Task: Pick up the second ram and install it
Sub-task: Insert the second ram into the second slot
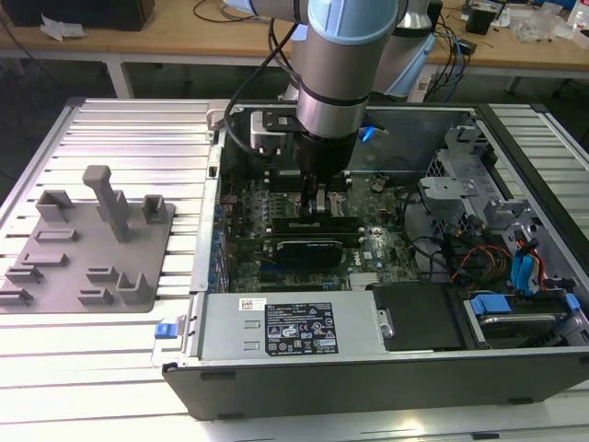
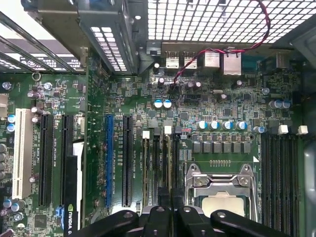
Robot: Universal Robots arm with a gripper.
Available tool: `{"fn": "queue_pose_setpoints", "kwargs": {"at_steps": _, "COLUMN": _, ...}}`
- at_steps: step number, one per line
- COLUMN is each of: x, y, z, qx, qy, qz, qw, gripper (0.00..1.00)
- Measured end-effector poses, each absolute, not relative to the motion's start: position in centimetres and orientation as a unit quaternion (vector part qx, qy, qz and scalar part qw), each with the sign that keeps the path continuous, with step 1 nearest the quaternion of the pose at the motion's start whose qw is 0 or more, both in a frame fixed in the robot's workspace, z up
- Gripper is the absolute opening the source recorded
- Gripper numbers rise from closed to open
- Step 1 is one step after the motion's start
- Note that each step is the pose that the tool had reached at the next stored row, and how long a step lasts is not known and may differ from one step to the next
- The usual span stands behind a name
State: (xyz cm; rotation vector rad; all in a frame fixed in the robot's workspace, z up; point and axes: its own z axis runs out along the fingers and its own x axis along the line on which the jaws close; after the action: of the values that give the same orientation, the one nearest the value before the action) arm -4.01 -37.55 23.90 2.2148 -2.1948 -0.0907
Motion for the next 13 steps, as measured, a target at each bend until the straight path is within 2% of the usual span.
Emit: {"fn": "queue_pose_setpoints", "kwargs": {"at_steps": 13, "x": -3.97, "y": -37.66, "z": 23.86, "qx": 0.71, "qy": -0.704, "qz": -0.026, "qw": 0.008, "gripper": 0.1}}
